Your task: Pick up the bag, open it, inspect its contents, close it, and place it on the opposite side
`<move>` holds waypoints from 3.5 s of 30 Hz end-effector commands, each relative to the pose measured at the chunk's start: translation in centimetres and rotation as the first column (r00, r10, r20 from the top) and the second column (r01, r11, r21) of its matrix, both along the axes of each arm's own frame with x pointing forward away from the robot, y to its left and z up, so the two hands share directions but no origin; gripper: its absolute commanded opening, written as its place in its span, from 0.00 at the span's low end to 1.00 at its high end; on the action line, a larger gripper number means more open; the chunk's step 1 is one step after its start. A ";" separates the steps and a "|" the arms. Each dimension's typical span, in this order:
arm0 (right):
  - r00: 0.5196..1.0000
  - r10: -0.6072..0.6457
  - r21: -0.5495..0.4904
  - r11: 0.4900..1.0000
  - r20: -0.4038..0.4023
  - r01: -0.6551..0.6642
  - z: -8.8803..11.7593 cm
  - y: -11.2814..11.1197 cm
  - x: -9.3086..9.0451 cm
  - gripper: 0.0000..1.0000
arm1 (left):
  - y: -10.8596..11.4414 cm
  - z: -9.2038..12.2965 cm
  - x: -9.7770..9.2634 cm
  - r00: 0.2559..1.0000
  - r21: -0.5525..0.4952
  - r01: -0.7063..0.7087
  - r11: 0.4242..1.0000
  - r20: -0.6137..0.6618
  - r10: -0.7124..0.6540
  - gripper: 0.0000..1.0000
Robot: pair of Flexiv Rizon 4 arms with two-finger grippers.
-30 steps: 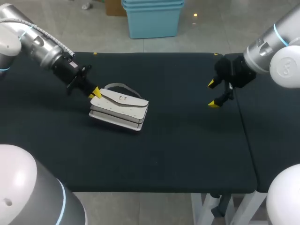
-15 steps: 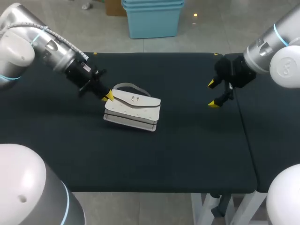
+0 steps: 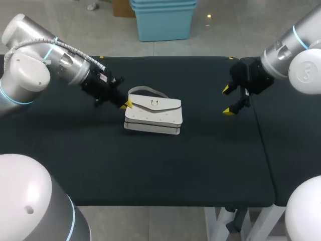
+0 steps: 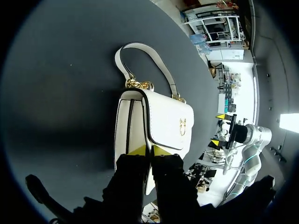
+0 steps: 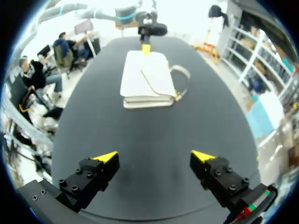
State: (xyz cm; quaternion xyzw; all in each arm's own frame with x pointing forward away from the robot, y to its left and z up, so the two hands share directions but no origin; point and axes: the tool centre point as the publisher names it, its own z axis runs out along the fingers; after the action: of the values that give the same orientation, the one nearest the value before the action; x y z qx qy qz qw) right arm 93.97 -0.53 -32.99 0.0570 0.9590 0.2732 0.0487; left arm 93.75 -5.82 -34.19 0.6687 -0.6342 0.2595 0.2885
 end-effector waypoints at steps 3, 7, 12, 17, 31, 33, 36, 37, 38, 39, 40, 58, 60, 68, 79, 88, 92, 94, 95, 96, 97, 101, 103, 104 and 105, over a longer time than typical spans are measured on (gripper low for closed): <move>1.000 0.001 0.001 1.000 -0.001 -0.001 0.0 0.0 0.0 1.00 | -1.0 -0.6 1.7 0.980 -0.061 0.147 0.987 -0.129 -0.154 0.00; 1.000 0.001 0.001 1.000 -0.001 -0.001 0.0 0.0 0.0 1.00 | -1.6 -0.5 1.9 0.976 -0.053 0.159 0.986 -0.141 -0.165 0.00; 1.000 0.001 0.001 1.000 -0.001 -0.001 0.0 0.0 0.0 1.00 | -2.7 -0.7 1.6 0.983 -0.011 0.150 0.989 -0.109 -0.150 0.00; 1.000 0.001 0.001 1.000 -0.001 -0.001 0.0 0.0 0.0 1.00 | -4.0 -1.1 1.7 0.982 0.004 0.158 0.987 -0.107 -0.157 0.00; 1.000 0.001 0.001 1.000 -0.001 -0.001 0.0 0.0 0.0 1.00 | -6.9 -1.5 2.0 0.995 -0.020 0.091 0.996 -0.046 -0.092 0.00; 1.000 0.001 0.001 1.000 -0.001 -0.001 0.0 0.0 0.0 1.00 | -7.1 -1.4 2.1 0.997 -0.031 0.072 0.997 -0.032 -0.073 0.00; 1.000 0.001 0.001 1.000 -0.001 -0.001 0.0 0.0 0.0 1.00 | -7.5 -1.4 2.0 0.997 -0.021 0.069 0.997 -0.022 -0.069 0.00; 1.000 0.001 0.001 1.000 -0.001 -0.001 0.0 0.0 0.0 1.00 | -7.5 -1.4 2.0 0.997 -0.020 0.069 0.997 -0.021 -0.069 0.00; 1.000 0.001 0.001 1.000 -0.001 -0.001 0.0 0.0 0.0 1.00 | -7.6 -1.5 2.0 0.997 -0.018 0.072 0.997 -0.024 -0.072 0.00; 1.000 0.001 0.001 1.000 -0.001 -0.001 0.0 0.0 0.0 1.00 | -7.6 -1.5 2.1 0.997 -0.017 0.073 0.997 -0.026 -0.074 0.00; 1.000 0.001 0.001 1.000 -0.001 -0.001 0.0 0.0 0.0 1.00 | -7.7 -1.5 2.1 0.997 -0.016 0.073 0.997 -0.026 -0.073 0.00; 1.000 0.001 0.001 1.000 -0.001 -0.001 0.0 0.0 0.0 1.00 | -5.1 0.4 2.0 0.988 -0.030 0.127 0.991 -0.080 -0.129 1.00; 1.000 0.001 0.001 1.000 -0.001 -0.001 0.0 0.0 0.0 1.00 | -4.5 0.9 1.8 0.988 -0.037 0.133 0.990 -0.079 -0.135 1.00; 0.998 -0.007 -0.058 0.998 0.070 0.011 2.0 1.2 0.1 1.00 | -2.5 3.3 1.1 0.973 -0.013 0.211 0.977 -0.093 -0.211 1.00; 0.988 0.003 -0.224 0.974 0.157 0.033 5.3 4.1 -0.6 1.00 | -0.4 6.8 2.0 0.915 0.077 0.400 0.913 -0.078 -0.395 1.00; 0.977 0.028 -0.364 0.930 0.209 0.051 5.5 6.6 -1.6 1.00 | 1.1 8.7 2.7 0.839 0.208 0.540 0.815 -0.066 -0.539 1.00; 0.967 0.021 -0.395 0.915 0.255 0.084 5.6 7.1 -1.9 1.00 | 1.8 9.3 3.1 0.809 0.243 0.578 0.779 -0.044 -0.587 1.00; 0.957 0.017 -0.397 0.912 0.291 0.105 5.8 7.3 -2.2 1.00 | 2.1 9.5 3.0 0.784 0.258 0.602 0.755 -0.015 -0.620 1.00; 0.950 0.024 -0.400 0.910 0.311 0.107 5.8 7.4 -2.4 1.00 | 2.2 9.7 3.0 0.758 0.260 0.630 0.732 0.000 -0.652 1.00; 0.943 0.027 -0.402 0.908 0.332 0.115 5.8 7.6 -2.5 1.00 | 2.3 9.8 2.9 0.732 0.264 0.652 0.711 0.024 -0.681 1.00; 0.936 0.034 -0.394 0.912 0.350 0.114 5.8 7.7 -2.7 1.00 | 2.5 9.9 2.8 0.704 0.263 0.677 0.687 0.040 -0.709 1.00; 0.928 0.052 -0.369 0.925 0.368 0.095 5.4 7.9 -3.2 1.00 | 2.6 9.9 2.7 0.681 0.260 0.699 0.666 0.045 -0.731 1.00; 0.928 0.052 -0.369 0.925 0.368 0.095 5.4 7.9 -3.2 1.00 | 2.6 9.9 2.7 0.681 0.260 0.699 0.666 0.045 -0.731 1.00; 0.928 0.052 -0.369 0.925 0.368 0.095 5.4 7.9 -3.2 1.00 | 2.6 9.9 2.7 0.681 0.260 0.699 0.666 0.045 -0.731 1.00; 0.928 0.052 -0.369 0.925 0.368 0.095 5.4 7.9 -3.2 1.00 | 2.6 9.9 2.7 0.681 0.260 0.699 0.666 0.045 -0.731 1.00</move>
State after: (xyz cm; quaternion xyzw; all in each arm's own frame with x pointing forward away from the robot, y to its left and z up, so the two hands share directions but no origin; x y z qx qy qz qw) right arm 91.02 7.78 -27.20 0.0033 0.9744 0.0810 0.2096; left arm 96.13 -3.05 -24.22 0.3738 -0.8898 0.1043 0.2401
